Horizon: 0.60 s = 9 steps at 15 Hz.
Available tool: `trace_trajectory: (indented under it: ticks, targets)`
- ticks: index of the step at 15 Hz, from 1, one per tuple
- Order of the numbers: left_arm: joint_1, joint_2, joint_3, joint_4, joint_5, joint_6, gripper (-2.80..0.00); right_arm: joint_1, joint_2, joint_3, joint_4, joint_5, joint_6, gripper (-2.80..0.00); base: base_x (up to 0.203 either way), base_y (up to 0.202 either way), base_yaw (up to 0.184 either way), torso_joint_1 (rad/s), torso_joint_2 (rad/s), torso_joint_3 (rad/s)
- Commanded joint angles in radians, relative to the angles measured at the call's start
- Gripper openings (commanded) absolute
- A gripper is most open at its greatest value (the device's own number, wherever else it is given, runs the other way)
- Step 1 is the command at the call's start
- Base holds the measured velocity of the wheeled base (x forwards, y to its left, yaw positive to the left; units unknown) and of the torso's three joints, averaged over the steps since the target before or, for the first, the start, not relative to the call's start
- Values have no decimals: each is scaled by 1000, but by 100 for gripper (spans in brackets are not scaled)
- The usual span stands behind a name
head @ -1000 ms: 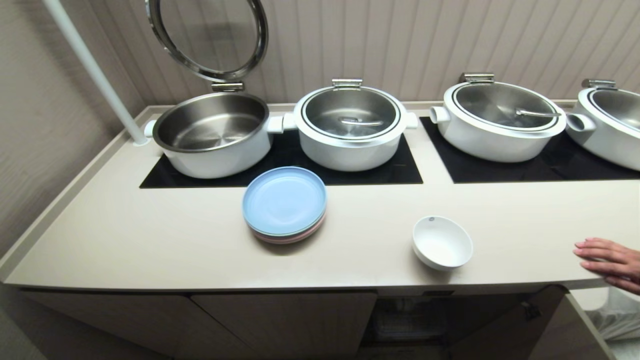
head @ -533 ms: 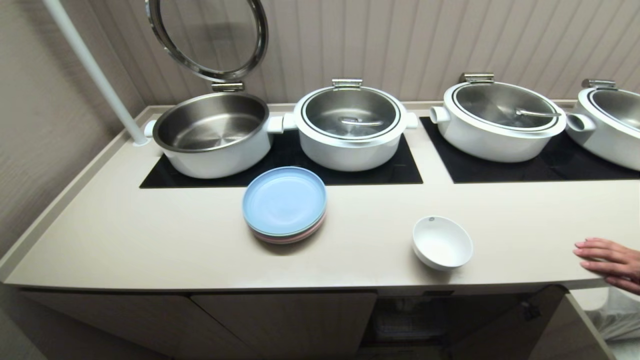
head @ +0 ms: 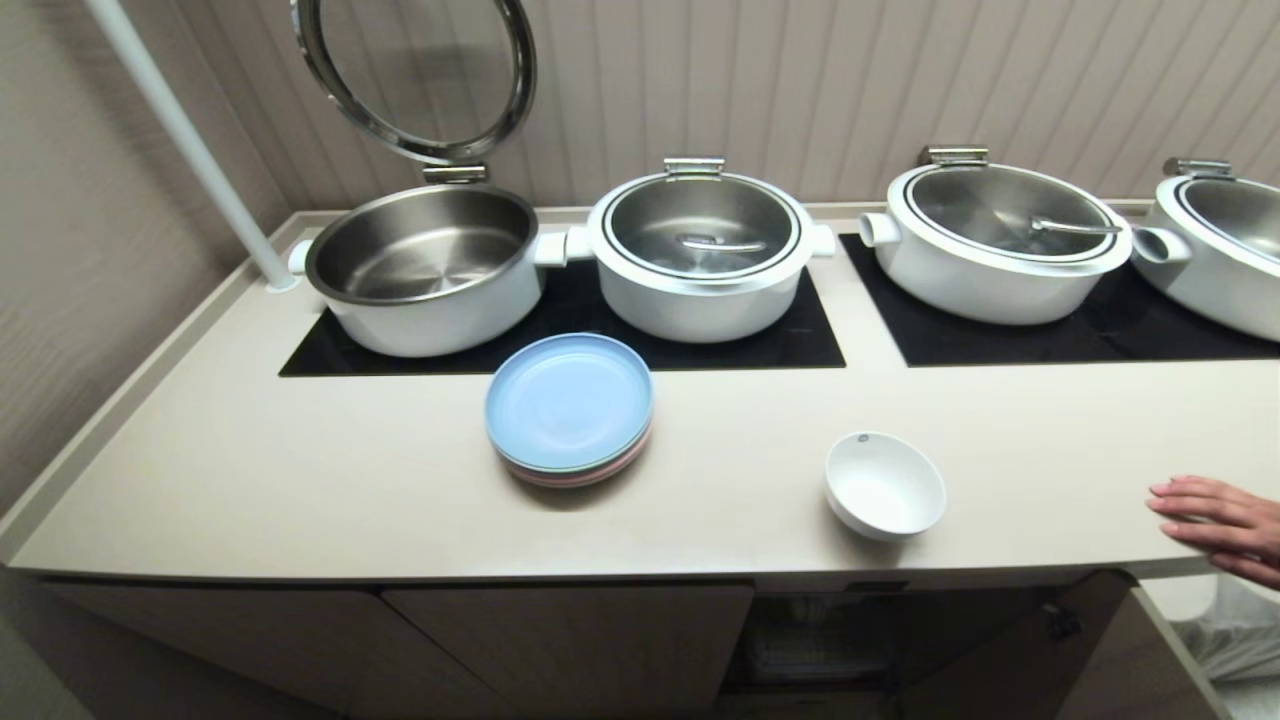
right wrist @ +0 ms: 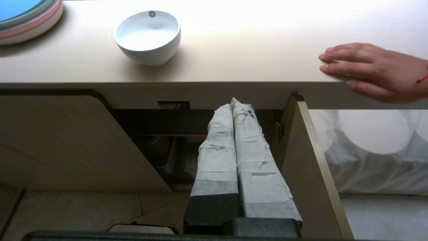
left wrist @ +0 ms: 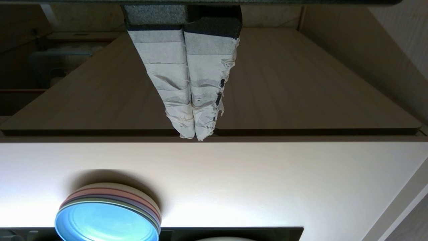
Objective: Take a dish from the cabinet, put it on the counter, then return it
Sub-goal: Pick up the bowl from the table
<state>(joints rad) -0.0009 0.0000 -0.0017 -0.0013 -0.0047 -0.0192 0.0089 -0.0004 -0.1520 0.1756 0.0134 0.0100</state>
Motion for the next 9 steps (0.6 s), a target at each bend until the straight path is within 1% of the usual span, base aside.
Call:
trace_trajectory:
  ticks: [1, 4, 7, 8, 9]
  targets:
    - [0, 0, 0, 0, -1, -1, -280, 0, 31, -66, 41, 0, 0, -280, 0, 0, 0, 0, 0, 0]
    - [1, 0, 0, 0, -1, -1, -280, 2, 167, -152, 38, 1, 0, -280, 0, 0, 0, 0, 0, 0]
    - [1, 0, 0, 0, 0, -1, -280, 8, 371, -267, 4, 4, 0, -280, 0, 0, 0, 0, 0, 0]
    - [0, 0, 0, 0, -1, -1, -280, 14, 436, -304, -17, 4, 0, -280, 0, 0, 0, 0, 0, 0]
    - [-1, 0, 0, 0, 0, -1, -280, 39, 500, -343, -35, 3, 1, -280, 0, 0, 0, 0, 0, 0]
